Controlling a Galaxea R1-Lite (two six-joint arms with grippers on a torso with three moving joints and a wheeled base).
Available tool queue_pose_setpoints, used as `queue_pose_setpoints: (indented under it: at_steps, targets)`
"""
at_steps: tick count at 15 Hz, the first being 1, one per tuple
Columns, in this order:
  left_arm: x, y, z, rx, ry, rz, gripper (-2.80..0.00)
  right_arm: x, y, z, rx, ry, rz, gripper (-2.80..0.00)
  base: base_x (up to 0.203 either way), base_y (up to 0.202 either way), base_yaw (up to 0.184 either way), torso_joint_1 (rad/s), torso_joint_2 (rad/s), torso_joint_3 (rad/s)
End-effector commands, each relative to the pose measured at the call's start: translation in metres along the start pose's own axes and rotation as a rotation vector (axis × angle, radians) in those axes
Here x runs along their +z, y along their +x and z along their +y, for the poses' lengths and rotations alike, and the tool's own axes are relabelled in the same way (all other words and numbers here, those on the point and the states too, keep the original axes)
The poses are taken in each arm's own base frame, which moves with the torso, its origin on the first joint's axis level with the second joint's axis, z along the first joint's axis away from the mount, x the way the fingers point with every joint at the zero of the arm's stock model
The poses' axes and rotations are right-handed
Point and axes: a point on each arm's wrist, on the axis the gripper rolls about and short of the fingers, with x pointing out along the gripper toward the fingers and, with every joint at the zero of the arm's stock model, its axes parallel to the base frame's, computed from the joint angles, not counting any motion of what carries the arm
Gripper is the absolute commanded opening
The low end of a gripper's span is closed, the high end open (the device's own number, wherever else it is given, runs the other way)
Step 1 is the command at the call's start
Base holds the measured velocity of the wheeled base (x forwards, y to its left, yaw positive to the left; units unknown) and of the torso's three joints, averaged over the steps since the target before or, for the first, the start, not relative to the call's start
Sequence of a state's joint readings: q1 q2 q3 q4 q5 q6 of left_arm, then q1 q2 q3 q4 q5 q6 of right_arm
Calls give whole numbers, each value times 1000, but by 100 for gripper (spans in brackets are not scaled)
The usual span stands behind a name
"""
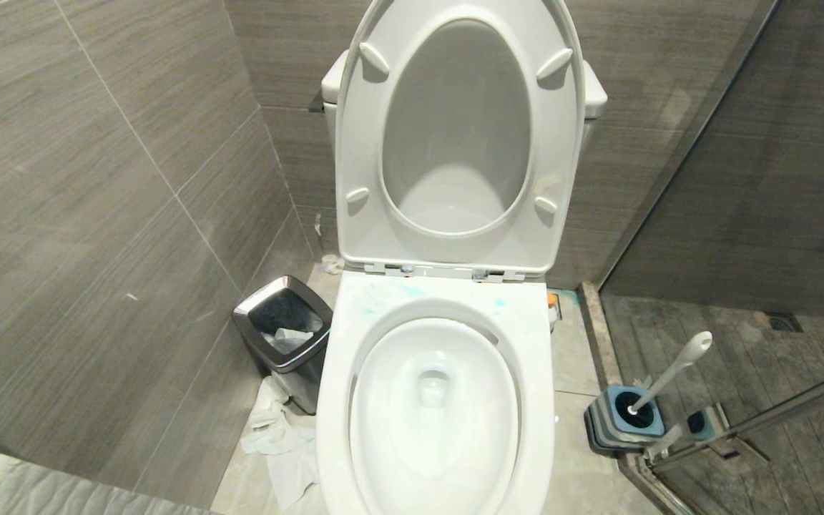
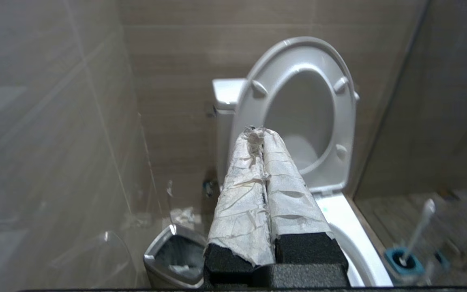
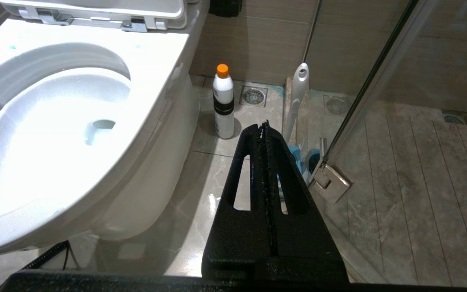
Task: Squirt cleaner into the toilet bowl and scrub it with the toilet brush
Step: Pour in the cleaning agent
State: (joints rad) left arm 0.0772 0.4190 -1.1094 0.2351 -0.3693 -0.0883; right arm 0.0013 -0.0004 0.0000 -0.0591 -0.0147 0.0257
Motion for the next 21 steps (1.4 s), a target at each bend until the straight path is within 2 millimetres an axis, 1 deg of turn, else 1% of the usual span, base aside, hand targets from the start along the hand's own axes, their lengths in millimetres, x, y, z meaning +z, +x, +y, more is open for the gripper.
queue_pose_setpoints:
  at_steps: [1, 2, 3, 4, 5, 6, 8, 10, 11, 12, 13, 16, 18, 21]
  targets:
    - [-18, -28, -12, -20, 19, -22, -280, -7, 2, 0, -1, 0, 24, -280, 0, 0, 0, 0, 0, 0]
    - [-25, -28, -11, -23, 20, -9, -280, -7, 2, 0, 0, 0, 24, -280, 0, 0, 0, 0, 0, 0]
    - [-28, -28, -10, -28, 21, -9, -280, -7, 2, 0, -1, 0, 24, -280, 0, 0, 0, 0, 0, 0]
    - [-29, -31, -7, -52, 12, -13, -280, -7, 2, 0, -1, 0, 24, -280, 0, 0, 0, 0, 0, 0]
    - [-33, -39, -7, -75, 14, -25, -280, -7, 1, 0, -1, 0, 23, -280, 0, 0, 0, 0, 0, 0]
    - [-42, -43, -6, -86, 26, -14, -280, -7, 2, 0, 1, 0, 24, -280, 0, 0, 0, 0, 0, 0]
    - [-59, -57, -8, -90, 40, -21, -280, -7, 2, 0, -1, 0, 24, -280, 0, 0, 0, 0, 0, 0]
    - [-84, -67, -10, -91, 36, -7, -280, -7, 2, 0, -1, 0, 24, -280, 0, 0, 0, 0, 0, 0]
    - [-94, -72, -11, -90, 36, -8, -280, -7, 1, 0, -1, 0, 23, -280, 0, 0, 0, 0, 0, 0]
    - [-103, -72, -10, -82, 33, 4, -280, -7, 1, 0, 0, 0, 24, -280, 0, 0, 0, 0, 0, 0]
    - [-107, -71, -9, -52, 32, 11, -280, -7, 2, 0, 0, 0, 24, -280, 0, 0, 0, 0, 0, 0]
    - [-130, -62, -3, 51, 21, 79, -280, -7, 1, 0, -1, 0, 24, -280, 0, 0, 0, 0, 0, 0]
    - [-152, -55, 2, 103, 20, 134, -280, -7, 2, 0, 0, 0, 24, -280, 0, 0, 0, 0, 0, 0]
    - [-192, -45, 8, 124, 30, 199, -280, -7, 2, 0, -1, 0, 24, -280, 0, 0, 0, 0, 0, 0]
